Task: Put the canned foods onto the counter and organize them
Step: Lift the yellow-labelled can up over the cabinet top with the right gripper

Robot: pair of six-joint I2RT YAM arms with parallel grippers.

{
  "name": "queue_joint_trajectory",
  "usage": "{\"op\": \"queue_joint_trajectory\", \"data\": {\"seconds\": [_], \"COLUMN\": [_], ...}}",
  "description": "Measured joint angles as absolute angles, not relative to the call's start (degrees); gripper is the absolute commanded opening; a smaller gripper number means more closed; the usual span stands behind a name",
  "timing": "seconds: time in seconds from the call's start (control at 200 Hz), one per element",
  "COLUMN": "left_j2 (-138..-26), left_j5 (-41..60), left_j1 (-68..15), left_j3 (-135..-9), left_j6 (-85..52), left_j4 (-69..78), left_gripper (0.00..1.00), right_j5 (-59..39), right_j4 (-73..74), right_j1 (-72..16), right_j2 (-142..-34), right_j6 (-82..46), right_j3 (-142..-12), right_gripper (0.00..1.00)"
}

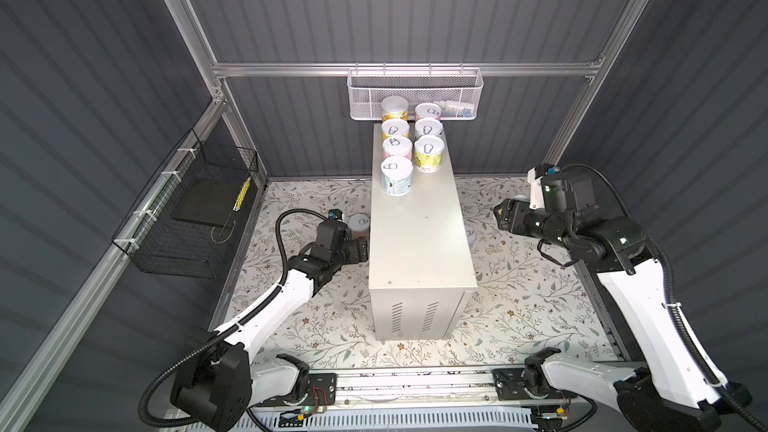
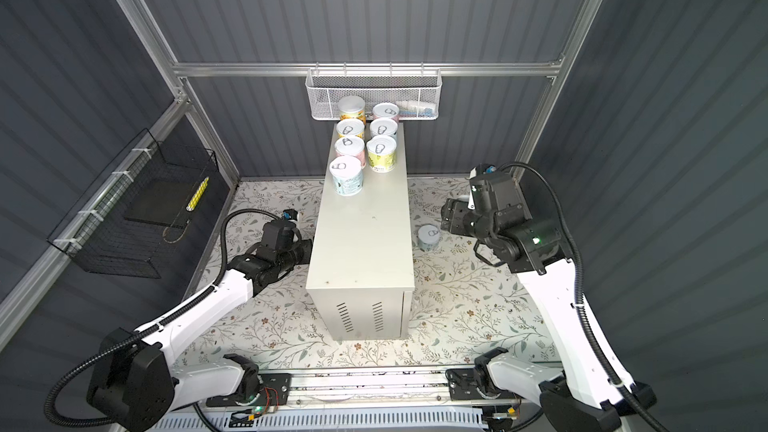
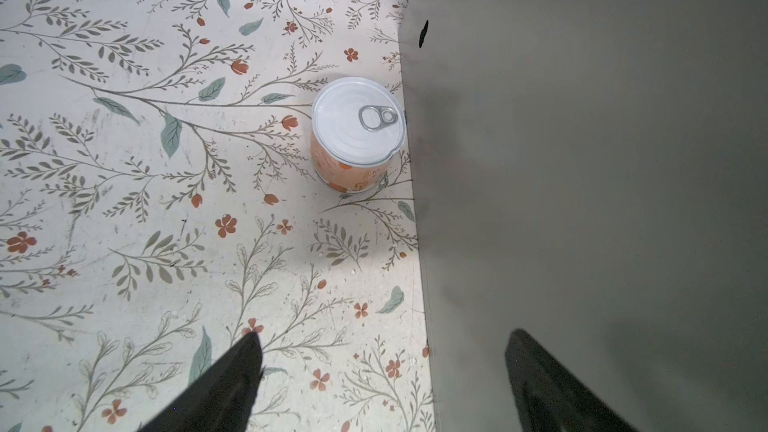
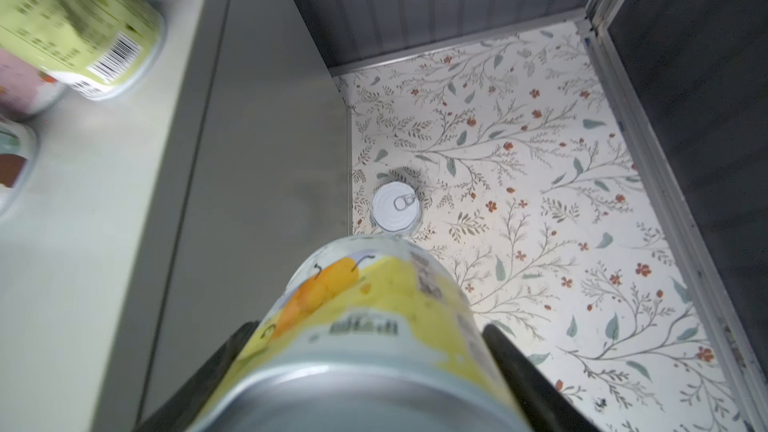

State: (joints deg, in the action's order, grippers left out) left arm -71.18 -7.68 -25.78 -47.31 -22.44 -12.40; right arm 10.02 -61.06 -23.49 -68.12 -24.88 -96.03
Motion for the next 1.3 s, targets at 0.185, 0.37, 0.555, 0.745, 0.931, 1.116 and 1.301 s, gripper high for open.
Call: {"op": "queue_joint_trajectory", "data": {"seconds": [0.185,0.37,0.555,0.745,0.931,1.116,1.301], "left_j2": [-71.2,-71.2,-71.0,-70.3,-69.4,-69.4,-69.6], "left_j5": [-8.1,-8.1,-8.1,-8.1,-8.1,-7.8,-7.6], "left_j1": [-25.8,-25.8,-25.8,-25.8,-25.8,-25.8,-25.8], "left_j3": [-47.3,-47.3,-47.2,-47.2,-47.2,-47.2,-47.2], "left_j6": [-22.5,-22.5,-22.7,-22.7,-23.0,-23.2,-23.6], "left_j4": [-12.4,-12.3,-12.3,-12.4,-12.4,-12.3,-12.3], "left_gripper": [0.92,0.92,0.92,0.92,0.91,0.91,0.91], "right_j5": [10.7,10.4,9.2,7.3,5.9,6.0,6.0], "right_j4": [-64.6,-70.1,-75.4,-81.6,-84.6,-84.4,-84.0], "right_j1": [-26.3,-30.4,-34.4,-37.2,-38.7,-39.9,-41.2], "right_j2": [-74.1,-83.6,-92.0,-102.1,-105.9,-106.2,-106.8], "right_j6": [-22.5,-19.8,-17.5,-15.1,-14.0,-13.5,-13.4], "right_j3": [-106.3,-118.5,-130.2,-145.8,-147.0,-147.1,-147.5], "right_gripper": [0.0,0.0,0.0,0.0,0.0,0.06,0.42]}}
